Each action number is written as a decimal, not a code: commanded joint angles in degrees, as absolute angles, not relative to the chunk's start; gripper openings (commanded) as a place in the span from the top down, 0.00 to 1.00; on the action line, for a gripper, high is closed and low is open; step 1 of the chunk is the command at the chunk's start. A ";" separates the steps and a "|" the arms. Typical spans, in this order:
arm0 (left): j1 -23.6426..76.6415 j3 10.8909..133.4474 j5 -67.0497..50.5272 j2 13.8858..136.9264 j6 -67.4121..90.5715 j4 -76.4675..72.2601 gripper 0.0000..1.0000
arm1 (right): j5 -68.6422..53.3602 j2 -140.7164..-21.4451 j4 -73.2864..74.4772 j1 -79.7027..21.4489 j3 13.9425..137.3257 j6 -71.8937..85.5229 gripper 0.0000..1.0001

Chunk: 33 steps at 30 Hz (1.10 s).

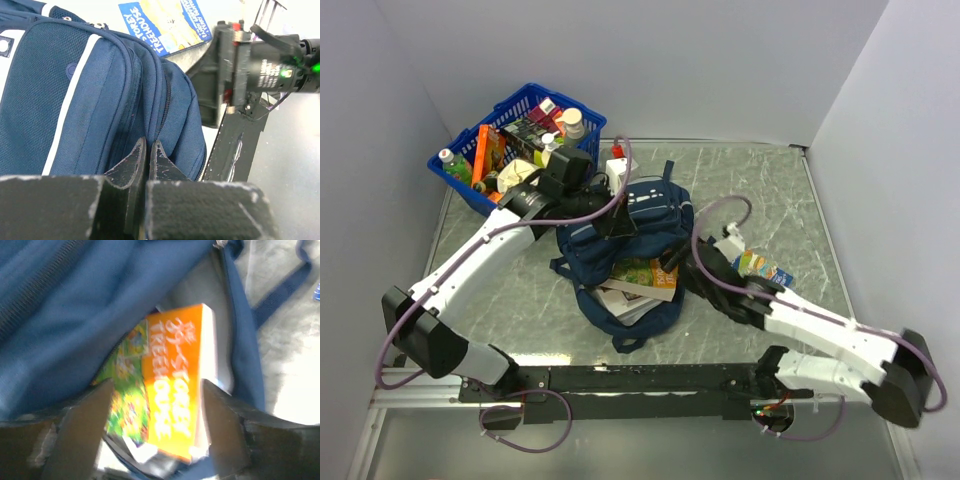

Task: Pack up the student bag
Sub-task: Place the book in the student bag.

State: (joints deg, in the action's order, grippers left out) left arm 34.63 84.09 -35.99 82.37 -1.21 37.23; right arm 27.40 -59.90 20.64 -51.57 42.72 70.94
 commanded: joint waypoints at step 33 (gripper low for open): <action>31.21 88.60 -31.63 78.75 -5.89 42.01 0.99 | 15.64 -47.98 35.43 9.22 31.20 50.37 0.00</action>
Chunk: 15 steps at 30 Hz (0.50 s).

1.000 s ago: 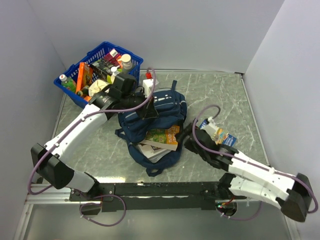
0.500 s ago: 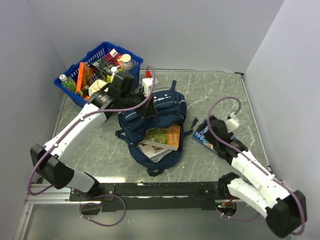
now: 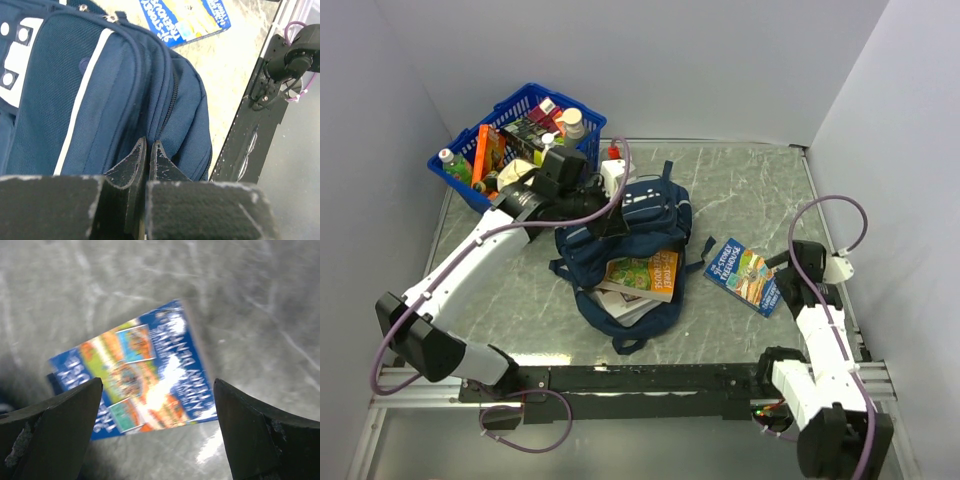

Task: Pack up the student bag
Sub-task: Place the book in the student bag.

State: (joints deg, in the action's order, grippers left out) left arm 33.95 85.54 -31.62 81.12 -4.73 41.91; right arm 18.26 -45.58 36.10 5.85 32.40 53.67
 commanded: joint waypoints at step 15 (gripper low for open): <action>28.39 86.13 -33.31 76.90 -4.48 36.48 0.99 | 10.73 -57.48 18.30 9.49 22.86 50.98 0.17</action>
